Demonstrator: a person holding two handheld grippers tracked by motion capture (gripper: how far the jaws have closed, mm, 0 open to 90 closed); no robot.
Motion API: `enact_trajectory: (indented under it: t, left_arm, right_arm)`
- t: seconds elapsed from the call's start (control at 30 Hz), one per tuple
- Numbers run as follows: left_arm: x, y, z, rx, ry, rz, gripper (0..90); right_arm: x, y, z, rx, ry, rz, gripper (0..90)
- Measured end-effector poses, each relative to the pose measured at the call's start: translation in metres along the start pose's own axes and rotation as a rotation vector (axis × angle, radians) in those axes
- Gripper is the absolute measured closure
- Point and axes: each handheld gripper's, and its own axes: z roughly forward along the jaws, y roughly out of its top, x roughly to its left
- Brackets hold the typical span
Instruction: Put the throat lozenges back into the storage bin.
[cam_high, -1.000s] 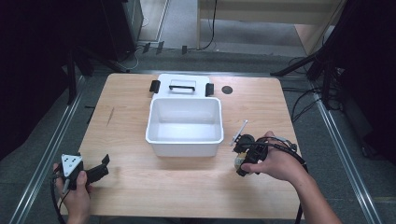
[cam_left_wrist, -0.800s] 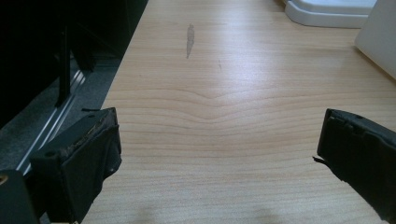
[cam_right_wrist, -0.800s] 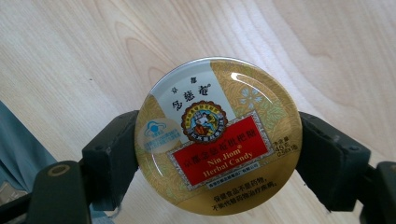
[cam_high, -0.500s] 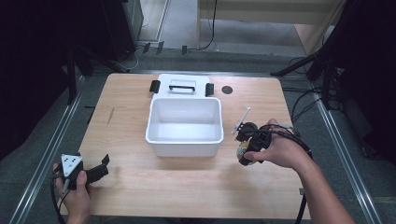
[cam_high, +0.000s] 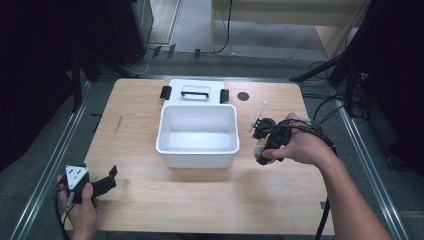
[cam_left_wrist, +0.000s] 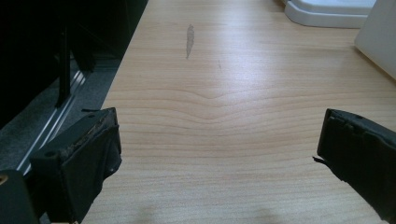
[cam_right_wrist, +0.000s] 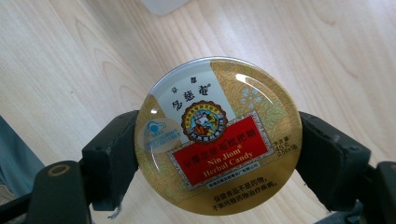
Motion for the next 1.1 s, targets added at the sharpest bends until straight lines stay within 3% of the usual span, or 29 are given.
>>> enact_trajectory:
  t: [0.5, 1.1]
  left_arm:
    - [0.001, 0.000, 0.000, 0.004, -0.003, -0.001, 0.0]
    - [0.001, 0.000, 0.000, 0.001, -0.005, -0.003, 0.0]
  right_arm:
    - [-0.015, 0.025, -0.029, -0.027, -0.037, -0.019, 20.8]
    - [-0.012, 0.056, -0.033, -0.036, -0.037, -0.066, 20.8]
